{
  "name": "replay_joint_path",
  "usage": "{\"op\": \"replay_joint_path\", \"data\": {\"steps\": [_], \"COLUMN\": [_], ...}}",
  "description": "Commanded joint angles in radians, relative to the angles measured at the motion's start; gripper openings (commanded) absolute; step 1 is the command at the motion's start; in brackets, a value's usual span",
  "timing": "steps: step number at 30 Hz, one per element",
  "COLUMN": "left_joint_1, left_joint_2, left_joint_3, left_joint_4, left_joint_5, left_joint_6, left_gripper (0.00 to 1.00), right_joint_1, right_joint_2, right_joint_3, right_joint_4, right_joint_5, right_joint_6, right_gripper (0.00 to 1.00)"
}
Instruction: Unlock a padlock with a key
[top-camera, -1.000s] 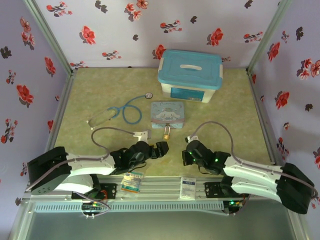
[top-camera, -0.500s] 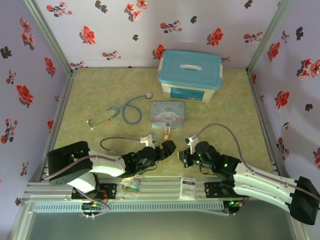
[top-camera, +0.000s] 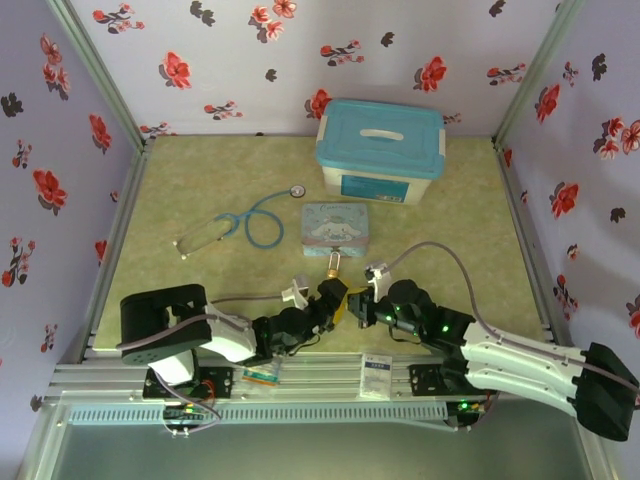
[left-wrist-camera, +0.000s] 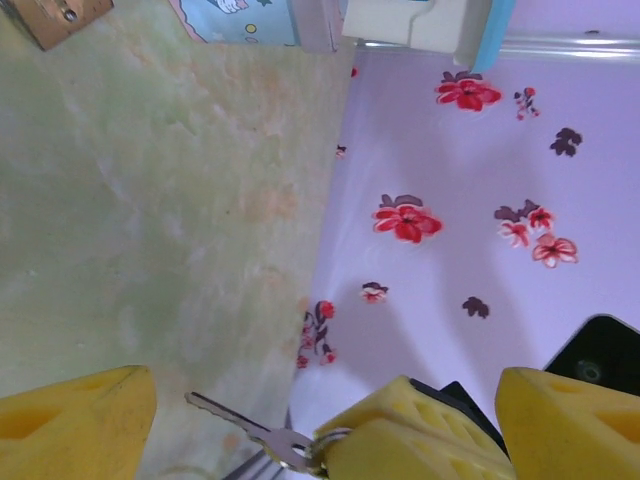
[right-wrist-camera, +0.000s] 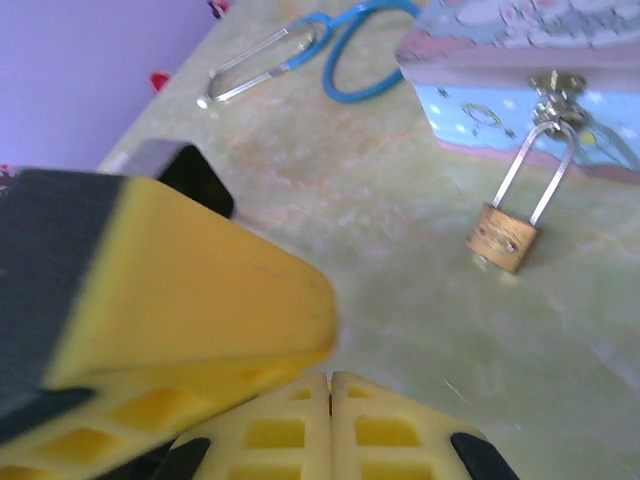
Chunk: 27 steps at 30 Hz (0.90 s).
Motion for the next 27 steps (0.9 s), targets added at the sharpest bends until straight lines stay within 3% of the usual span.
{"op": "replay_joint_path", "data": {"steps": [1,8,27], "left_joint_1": [-0.006,-0.019,-0.023], "left_joint_2": [0.022,0.067,0.078], "left_joint_3": [0.001,0.003,-0.012], "left_joint_4": [0.072,0.122,0.117], "left_joint_5": [-0.041,-0.069,-0.099], "left_joint_6": [-0.066,-0.106,-0.056], "left_gripper": [0.89,0.87,0.35], "right_joint_1": [0.023,0.075,0.098], "right_joint_2": [0.011,0.09,-0.087], "right_joint_3": [0.026,0.001,-0.072], "right_joint_4": [0.099,0.16,0.049], "right_joint_5": [0.035,0.036,0.111], "right_joint_6": [-0.013,-0.013,-0.011], "right_gripper": [0.0,0.0,0.0]}}
